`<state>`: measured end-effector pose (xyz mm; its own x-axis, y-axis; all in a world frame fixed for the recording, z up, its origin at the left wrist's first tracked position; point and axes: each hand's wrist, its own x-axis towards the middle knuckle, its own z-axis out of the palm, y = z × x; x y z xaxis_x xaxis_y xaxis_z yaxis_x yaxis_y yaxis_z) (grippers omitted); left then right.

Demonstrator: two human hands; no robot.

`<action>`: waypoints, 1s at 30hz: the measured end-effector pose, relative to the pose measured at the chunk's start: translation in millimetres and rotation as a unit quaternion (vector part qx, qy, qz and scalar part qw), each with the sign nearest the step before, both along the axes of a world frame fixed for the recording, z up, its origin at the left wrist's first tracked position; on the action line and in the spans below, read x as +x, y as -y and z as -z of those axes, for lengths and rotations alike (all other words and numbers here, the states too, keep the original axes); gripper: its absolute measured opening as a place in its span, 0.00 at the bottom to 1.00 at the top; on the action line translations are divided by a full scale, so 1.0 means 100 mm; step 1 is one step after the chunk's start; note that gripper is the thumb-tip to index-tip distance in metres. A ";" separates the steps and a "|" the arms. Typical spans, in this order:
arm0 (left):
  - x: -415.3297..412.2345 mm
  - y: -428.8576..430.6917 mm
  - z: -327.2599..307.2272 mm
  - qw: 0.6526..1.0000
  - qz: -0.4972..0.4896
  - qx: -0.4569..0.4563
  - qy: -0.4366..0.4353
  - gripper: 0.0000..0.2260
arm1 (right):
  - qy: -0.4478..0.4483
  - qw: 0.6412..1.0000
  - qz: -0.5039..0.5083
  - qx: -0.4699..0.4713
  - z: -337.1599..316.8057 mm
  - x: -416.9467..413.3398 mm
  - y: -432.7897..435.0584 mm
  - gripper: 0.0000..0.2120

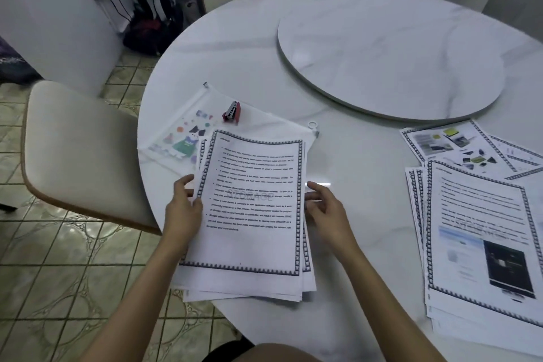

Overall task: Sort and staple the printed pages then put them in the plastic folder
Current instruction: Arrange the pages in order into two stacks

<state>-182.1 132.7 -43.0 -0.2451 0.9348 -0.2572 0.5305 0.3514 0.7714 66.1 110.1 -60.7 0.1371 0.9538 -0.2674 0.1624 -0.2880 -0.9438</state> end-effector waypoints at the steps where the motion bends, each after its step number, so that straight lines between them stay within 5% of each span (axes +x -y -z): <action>1: -0.03 0.00 0.01 1.000 0.005 -0.002 -0.011 0.21 | 0.002 1.000 -0.002 -0.002 0.00 0.00 0.00 0.15; 9: 0.15 0.08 -0.02 0.994 0.016 0.062 -0.090 0.21 | 0.051 0.999 0.000 0.014 -0.03 0.39 0.14 0.15; 17: 1.06 0.31 -0.19 0.991 0.090 0.104 -0.008 0.16 | 0.098 0.989 0.096 0.053 -0.12 1.33 0.41 0.08; 30: 2.46 0.71 -0.08 0.975 0.171 -0.033 0.140 0.15 | 0.248 0.940 0.234 0.003 -0.23 3.24 0.94 0.16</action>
<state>63.7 61.3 -34.8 0.1657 0.9289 -0.3311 0.3971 0.2445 0.8846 390.5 16.5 -37.3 0.6478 0.7599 -0.0547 0.4404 -0.4321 -0.7870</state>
